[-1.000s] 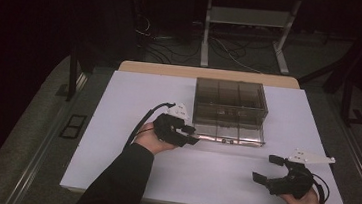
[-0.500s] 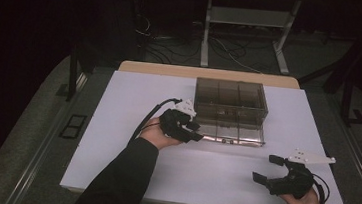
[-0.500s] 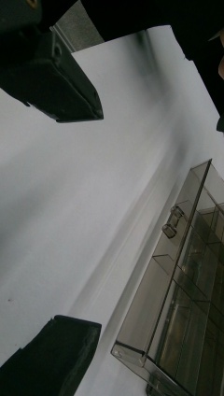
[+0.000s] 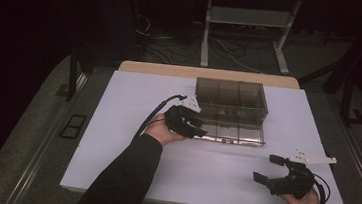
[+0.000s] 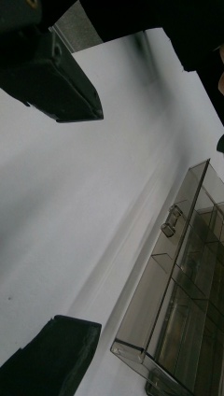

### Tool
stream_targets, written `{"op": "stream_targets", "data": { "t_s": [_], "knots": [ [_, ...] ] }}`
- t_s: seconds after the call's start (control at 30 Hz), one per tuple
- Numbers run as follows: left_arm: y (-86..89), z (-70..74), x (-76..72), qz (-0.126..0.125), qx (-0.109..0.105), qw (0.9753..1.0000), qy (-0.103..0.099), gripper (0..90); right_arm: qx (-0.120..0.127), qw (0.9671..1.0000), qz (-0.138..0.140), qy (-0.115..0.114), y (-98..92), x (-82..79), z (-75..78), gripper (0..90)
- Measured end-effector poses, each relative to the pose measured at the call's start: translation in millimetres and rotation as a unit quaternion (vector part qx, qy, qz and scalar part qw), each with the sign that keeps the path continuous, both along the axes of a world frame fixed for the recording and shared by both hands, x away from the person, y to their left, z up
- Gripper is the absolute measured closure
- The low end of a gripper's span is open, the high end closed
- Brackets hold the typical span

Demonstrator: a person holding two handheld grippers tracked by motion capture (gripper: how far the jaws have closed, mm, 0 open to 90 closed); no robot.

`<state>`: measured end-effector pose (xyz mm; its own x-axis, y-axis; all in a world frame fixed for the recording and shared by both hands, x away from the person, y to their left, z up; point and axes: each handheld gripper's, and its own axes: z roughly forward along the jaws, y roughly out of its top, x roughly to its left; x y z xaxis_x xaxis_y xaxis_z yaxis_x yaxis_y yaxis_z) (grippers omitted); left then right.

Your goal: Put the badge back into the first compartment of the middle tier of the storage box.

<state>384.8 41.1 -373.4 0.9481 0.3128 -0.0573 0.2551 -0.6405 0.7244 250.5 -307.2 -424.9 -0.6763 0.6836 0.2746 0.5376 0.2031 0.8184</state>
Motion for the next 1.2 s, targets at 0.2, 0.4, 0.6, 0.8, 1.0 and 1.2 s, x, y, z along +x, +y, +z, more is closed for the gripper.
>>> {"op": "stream_targets", "data": {
  "t_s": [0.2, 0.4, 0.6, 0.8, 1.0, 1.2],
  "knots": [
    [-2.7, -8.4, 7.2, 0.012, 0.004, 0.9999, -0.007, 57.2, 0.001, 1.0, 0.001, 0.0, -0.6, 0.0, 0.0, 0.3],
    [-2.2, -12.2, 13.8, 0.023, -0.006, 0.9997, -0.005, 57.2, 0.002, 1.0, 0.0, -0.001, -1.3, 0.3, -0.2, 0.3],
    [-3.0, -16.4, 18.1, 0.03, -0.011, 0.9995, -0.005, 57.2, 0.002, 1.0, 0.001, 0.0, -1.1, 0.4, -0.3, 0.3],
    [-7.4, -22.8, 21.3, 0.04, -0.016, 0.9991, 0.002, 57.2, 0.001, 1.0, 0.003, 0.001, -1.2, 0.4, -0.3, 0.3],
    [-10.3, -28.7, 24.8, 0.041, -0.017, 0.999, 0.006, 57.2, 0.002, 1.0, 0.003, 0.001, -1.6, 0.7, -0.4, 0.3],
    [-12.4, -32.9, 26.5, 0.042, -0.014, 0.9989, 0.013, 57.2, 0.002, 1.0, 0.003, 0.0, -2.0, 0.6, -0.3, 0.3]
  ]
}}
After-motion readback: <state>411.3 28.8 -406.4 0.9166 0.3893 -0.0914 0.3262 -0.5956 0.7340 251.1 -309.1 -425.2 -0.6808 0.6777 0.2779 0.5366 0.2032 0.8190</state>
